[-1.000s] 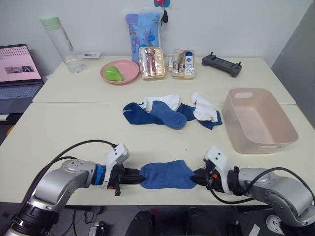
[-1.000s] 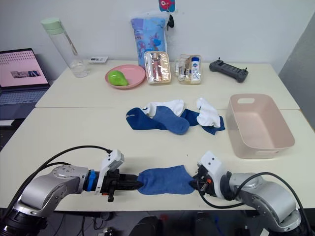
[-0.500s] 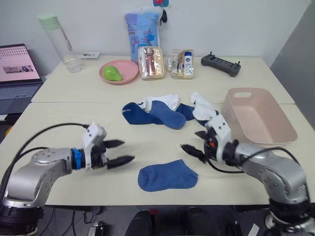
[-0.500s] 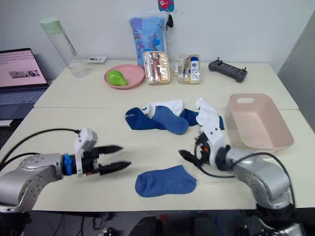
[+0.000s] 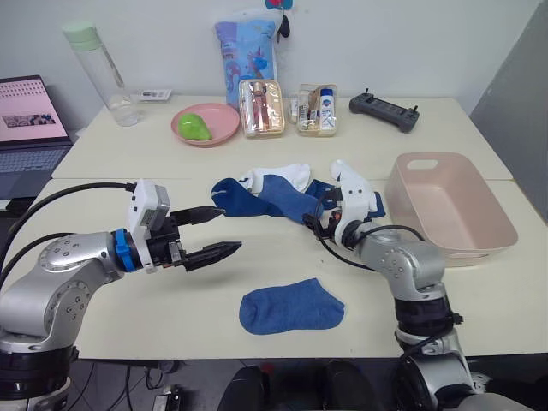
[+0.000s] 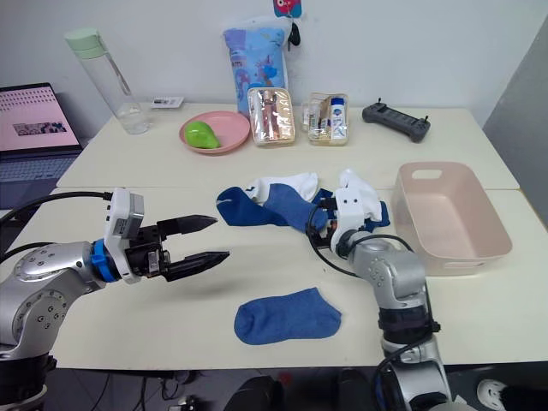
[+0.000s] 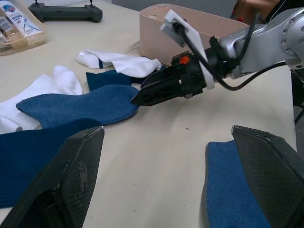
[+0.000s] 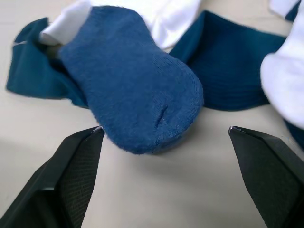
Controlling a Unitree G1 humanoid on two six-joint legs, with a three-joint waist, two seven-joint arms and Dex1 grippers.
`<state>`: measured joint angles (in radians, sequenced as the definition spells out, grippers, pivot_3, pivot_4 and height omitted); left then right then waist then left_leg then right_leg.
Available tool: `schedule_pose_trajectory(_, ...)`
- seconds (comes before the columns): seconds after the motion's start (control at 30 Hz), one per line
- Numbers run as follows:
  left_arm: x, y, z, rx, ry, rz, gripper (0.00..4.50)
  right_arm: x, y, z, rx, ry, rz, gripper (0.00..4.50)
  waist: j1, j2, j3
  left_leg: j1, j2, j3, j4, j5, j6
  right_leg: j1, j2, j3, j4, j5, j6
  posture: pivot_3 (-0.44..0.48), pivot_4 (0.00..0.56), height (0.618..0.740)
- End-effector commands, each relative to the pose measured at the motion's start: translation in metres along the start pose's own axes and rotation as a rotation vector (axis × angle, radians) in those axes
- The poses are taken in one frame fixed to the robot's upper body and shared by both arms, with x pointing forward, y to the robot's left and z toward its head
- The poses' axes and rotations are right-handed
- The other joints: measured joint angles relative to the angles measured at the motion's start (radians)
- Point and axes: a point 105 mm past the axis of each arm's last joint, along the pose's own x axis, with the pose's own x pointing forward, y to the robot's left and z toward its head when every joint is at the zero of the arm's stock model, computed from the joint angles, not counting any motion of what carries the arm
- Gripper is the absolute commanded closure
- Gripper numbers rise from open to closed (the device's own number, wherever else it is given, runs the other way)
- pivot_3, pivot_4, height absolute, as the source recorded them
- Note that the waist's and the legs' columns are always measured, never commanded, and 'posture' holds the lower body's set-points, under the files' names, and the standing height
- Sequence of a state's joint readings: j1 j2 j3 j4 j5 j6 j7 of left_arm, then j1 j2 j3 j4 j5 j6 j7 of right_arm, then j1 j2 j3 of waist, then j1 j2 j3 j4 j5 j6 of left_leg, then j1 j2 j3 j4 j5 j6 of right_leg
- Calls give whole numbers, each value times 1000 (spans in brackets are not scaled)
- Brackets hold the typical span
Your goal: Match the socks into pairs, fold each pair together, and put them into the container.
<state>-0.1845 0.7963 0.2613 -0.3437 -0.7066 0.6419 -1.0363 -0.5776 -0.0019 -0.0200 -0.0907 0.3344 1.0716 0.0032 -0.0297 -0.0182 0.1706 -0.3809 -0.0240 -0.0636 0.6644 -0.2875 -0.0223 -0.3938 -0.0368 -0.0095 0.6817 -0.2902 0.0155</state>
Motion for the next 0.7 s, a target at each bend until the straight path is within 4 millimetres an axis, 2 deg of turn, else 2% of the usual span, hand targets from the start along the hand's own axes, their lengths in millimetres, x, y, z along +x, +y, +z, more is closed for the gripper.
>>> schedule_pose_trajectory(0.03, 0, -1, 1, 27, -10, -5, 0, 3, 3, 19, 12, -72, 0, 634, -1, 0, 0, 0, 0, 0, 0, 0, 0, 0, 0, 0, 0, 0, 0, 0, 150, 733)
schedule_pose_trajectory(0.2, -7, 5, -5, 21, 0, 20, 0, 3, 2, 24, -1, -94, -6, 2396, -1, 0, 0, 0, 0, 1, 0, 0, 0, -1, 0, 1, 0, 0, 0, 0, 150, 733)
schedule_pose_trajectory(0.4, -12, 12, -15, 25, -2, 39, 0, -1, 9, 20, -10, -86, 16, 4464, -1, 0, 0, 0, 0, 1, 0, 0, 0, -1, 0, 0, 0, 0, 0, 0, 150, 733)
schedule_pose_trajectory(0.67, -15, 15, -18, 27, -4, 47, 0, -17, 10, 30, -82, -118, 61, 4464, -1, 0, 0, -1, 0, 1, 0, 0, 0, -1, 0, 1, 0, 0, 0, 0, 150, 733)
schedule_pose_trajectory(0.7, -15, 16, -19, 26, -1, 49, 0, -25, 10, 32, -102, -116, 91, 4464, -1, 0, 0, -1, 0, 1, 0, 0, 0, -1, 0, 1, 0, 0, 0, 0, 150, 733)
